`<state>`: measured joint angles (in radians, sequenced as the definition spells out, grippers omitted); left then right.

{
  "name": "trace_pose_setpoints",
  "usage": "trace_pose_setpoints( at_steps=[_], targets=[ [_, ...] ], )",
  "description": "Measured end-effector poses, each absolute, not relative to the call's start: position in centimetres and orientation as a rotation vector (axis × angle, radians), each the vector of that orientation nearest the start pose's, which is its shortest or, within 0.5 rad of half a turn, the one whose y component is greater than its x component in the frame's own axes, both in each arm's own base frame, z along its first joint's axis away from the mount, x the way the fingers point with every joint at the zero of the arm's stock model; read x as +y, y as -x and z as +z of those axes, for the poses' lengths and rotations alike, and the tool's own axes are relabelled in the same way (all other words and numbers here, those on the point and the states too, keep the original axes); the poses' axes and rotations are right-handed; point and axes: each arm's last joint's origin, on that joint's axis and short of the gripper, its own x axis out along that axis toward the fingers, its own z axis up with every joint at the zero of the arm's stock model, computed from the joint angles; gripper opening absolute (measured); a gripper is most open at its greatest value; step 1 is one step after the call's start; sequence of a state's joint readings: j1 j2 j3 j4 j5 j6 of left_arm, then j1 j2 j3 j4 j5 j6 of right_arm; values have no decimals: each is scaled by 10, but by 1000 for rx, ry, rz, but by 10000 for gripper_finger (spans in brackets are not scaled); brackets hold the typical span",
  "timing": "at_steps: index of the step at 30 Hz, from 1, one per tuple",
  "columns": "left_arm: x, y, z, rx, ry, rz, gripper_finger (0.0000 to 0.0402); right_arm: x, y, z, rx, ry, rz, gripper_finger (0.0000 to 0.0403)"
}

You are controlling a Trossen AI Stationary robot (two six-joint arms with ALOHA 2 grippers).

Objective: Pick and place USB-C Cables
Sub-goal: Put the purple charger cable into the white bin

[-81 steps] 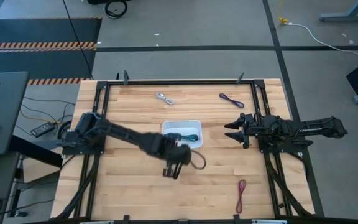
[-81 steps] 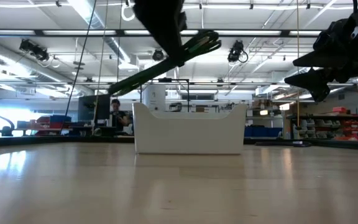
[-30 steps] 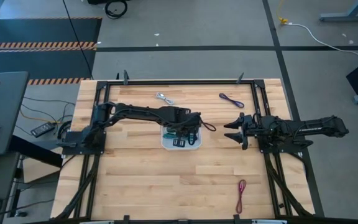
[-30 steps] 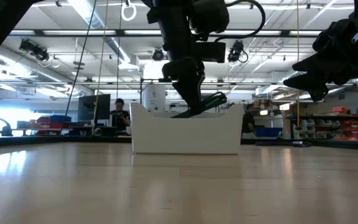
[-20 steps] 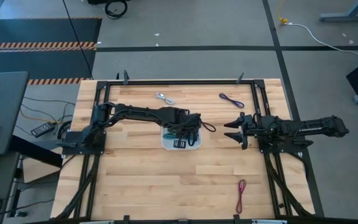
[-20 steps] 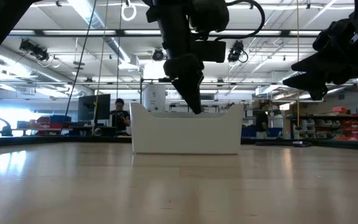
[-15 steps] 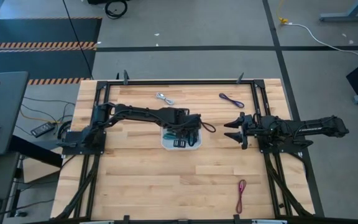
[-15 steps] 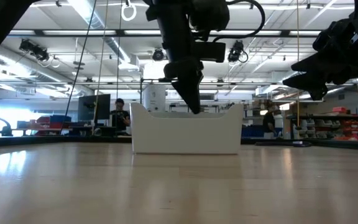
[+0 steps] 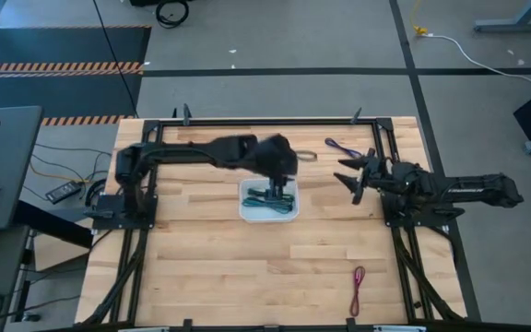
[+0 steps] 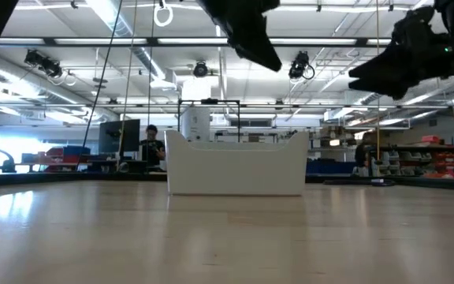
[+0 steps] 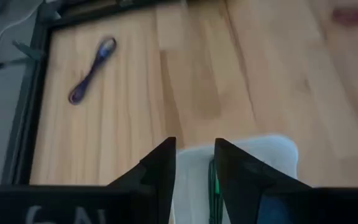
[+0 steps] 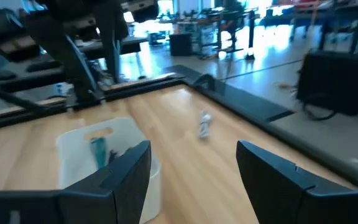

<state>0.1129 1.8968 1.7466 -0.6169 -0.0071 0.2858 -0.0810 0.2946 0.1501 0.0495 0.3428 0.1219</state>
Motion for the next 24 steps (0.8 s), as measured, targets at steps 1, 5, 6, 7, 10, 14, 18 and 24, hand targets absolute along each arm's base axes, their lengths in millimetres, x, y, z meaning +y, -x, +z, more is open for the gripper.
trace_pose_setpoints(
  at_steps=[1,5,6,7,10,14,18,24],
  targets=[
    [52,-420,314,760,-212,-5,117,-21,-113,200,72,-93,-443,244],
    [64,-410,333,693,-169,-17,116,-30,-123,219,108,-53,-498,244],
    [67,-407,334,695,-161,-15,116,-32,-126,224,118,-41,-506,244],
    [70,-406,336,692,-156,-8,116,-35,-130,228,133,-34,-513,244],
    [76,-398,338,705,-150,5,116,-45,-143,237,186,-17,-539,244],
    [86,-385,336,696,-158,30,116,-64,-162,242,272,-17,-567,244],
    [106,-359,329,663,-156,90,116,-88,-180,244,383,-17,-608,244],
    [129,-315,313,472,-131,155,116,-131,-199,245,618,-63,-640,244]
  ],
)
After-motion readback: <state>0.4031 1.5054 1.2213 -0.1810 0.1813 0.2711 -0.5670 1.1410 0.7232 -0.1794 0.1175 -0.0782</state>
